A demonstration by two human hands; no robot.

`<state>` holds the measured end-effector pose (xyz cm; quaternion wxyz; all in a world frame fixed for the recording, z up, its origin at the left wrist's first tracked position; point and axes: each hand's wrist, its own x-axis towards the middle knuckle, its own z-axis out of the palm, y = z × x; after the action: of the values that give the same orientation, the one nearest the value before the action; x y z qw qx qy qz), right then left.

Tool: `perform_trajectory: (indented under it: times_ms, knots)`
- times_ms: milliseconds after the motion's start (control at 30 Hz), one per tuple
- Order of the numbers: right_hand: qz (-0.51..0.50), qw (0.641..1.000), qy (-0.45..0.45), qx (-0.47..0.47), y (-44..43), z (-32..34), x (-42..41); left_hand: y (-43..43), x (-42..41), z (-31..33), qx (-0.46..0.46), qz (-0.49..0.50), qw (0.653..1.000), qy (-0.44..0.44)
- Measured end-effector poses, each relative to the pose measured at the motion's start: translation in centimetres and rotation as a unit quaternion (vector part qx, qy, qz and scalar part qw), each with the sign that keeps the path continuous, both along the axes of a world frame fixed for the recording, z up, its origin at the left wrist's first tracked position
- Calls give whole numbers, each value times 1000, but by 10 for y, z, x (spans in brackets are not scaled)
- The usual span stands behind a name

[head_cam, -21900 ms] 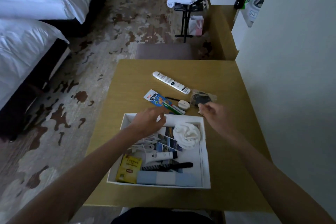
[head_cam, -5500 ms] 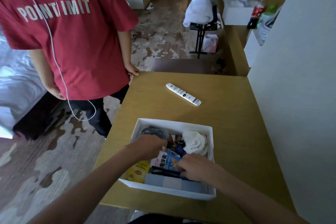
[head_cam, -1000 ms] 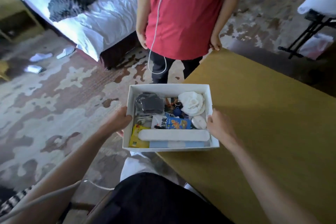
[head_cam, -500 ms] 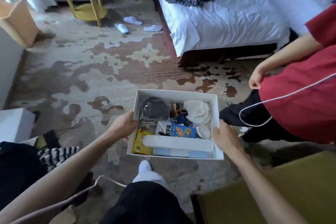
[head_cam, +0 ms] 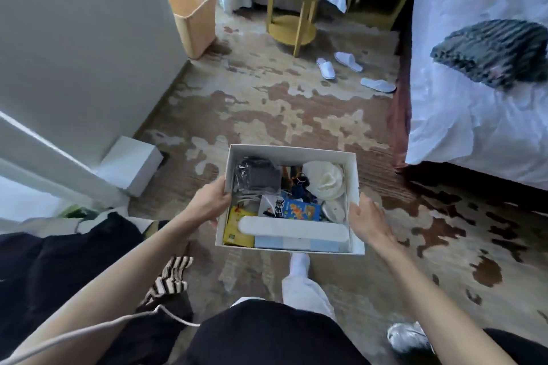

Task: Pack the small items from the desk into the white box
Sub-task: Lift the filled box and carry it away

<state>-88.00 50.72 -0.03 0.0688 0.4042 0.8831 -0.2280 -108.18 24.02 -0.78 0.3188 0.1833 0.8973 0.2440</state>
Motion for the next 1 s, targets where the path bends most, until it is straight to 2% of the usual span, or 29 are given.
perform_trajectory:
  times_ms: [267,467,600,733,833,1000]
  knots:
    - [192,981,5,-18,49,-31,-230,-10,-102,-7,-27,182,981,56]
    - [361,932,24,-20,28,-31,-398,-35,-160,-15,-46,363,930,47]
    - [445,895,8,-26,-22,-43,-492,-75,-199,-28,-53,437,898,25]
    - [486,874,-17,-19,-78,-69,-572,-123,-249,-58,-41,479,877,14]
    - [479,877,-30,-3,-120,-98,-626,-163,-295,-93,-33,487,873,-4]
    - [505,860,-72,-36,-190,-157,-723,-215,-368,-152,-34,534,844,-42]
